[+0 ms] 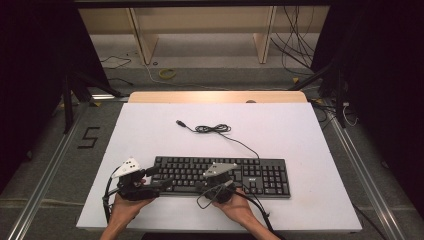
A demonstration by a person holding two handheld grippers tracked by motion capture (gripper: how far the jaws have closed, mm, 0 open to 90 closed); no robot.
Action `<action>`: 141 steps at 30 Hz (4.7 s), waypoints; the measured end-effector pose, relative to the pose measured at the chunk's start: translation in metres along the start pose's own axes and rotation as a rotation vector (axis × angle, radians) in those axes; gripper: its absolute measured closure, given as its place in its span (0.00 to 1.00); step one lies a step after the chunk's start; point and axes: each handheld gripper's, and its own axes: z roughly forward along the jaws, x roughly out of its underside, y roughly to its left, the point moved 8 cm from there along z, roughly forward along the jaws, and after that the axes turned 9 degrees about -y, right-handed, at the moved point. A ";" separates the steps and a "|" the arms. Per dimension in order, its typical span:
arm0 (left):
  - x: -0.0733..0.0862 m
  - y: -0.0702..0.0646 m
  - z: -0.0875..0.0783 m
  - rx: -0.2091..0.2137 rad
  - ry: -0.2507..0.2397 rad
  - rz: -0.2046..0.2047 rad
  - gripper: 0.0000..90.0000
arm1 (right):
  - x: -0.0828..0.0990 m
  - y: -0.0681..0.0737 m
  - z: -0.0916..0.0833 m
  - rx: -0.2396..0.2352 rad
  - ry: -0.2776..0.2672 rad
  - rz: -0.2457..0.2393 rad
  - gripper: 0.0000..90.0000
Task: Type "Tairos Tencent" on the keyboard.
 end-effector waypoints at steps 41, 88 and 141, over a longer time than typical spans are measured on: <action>0.004 0.017 -0.002 -0.059 0.016 -0.024 0.31 | -0.024 -0.019 -0.011 0.005 -0.084 0.095 0.59; 0.030 0.035 0.001 -0.157 0.251 0.009 0.99 | -0.047 -0.024 0.039 0.028 0.017 0.048 0.94; 0.025 0.034 0.002 -0.142 0.252 0.011 0.92 | -0.044 -0.025 0.047 0.049 0.035 0.070 0.94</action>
